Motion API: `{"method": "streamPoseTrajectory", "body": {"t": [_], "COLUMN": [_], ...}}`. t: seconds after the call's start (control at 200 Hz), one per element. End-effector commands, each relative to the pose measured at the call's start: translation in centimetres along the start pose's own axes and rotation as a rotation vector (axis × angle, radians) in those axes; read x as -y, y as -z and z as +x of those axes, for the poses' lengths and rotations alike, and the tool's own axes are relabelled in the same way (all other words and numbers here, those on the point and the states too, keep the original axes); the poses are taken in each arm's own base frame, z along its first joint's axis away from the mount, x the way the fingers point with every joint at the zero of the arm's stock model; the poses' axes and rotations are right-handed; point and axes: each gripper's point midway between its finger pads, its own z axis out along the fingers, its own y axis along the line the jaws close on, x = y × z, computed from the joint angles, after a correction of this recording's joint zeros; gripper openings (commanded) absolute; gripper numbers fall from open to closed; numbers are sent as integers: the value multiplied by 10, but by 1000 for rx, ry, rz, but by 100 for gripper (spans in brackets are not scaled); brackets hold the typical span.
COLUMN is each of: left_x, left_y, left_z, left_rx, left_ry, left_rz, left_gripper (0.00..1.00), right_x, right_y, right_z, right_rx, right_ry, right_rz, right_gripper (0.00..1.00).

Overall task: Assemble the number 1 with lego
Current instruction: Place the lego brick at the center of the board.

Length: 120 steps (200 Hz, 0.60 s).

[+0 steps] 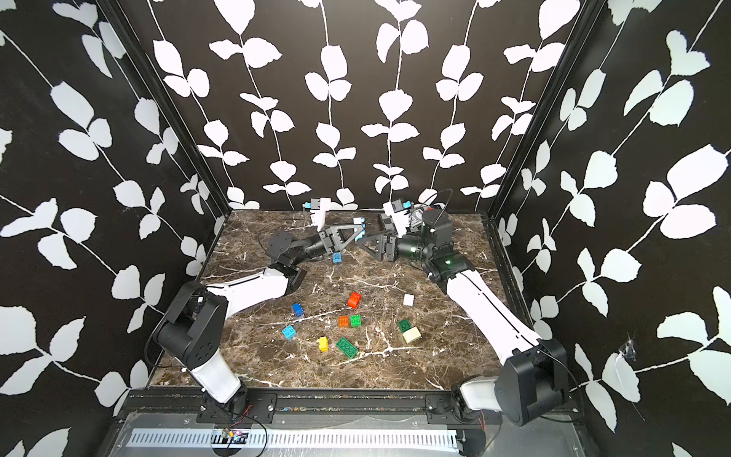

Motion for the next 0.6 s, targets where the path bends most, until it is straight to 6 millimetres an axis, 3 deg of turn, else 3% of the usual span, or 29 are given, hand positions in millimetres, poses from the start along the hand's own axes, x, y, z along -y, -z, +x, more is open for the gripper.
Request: {"method": "streamPoseTrajectory", "body": {"t": [0.0, 0.435, 0.595], "left_x": [22, 26, 28], "left_y": [-7, -12, -10], "left_z": [-8, -3, -2], "left_rx": [1, -6, -4], "left_ry": [-30, -3, 19], "left_rz": [72, 90, 100], "left_gripper": [9, 9, 9], "right_x": [-20, -26, -26], "right_y": [-4, -6, -6], "right_z": [-20, -28, -31], "right_rx": [30, 49, 52], "right_ry": [47, 72, 79], "right_rz": [-92, -127, -128], "right_gripper": [69, 46, 43]}}
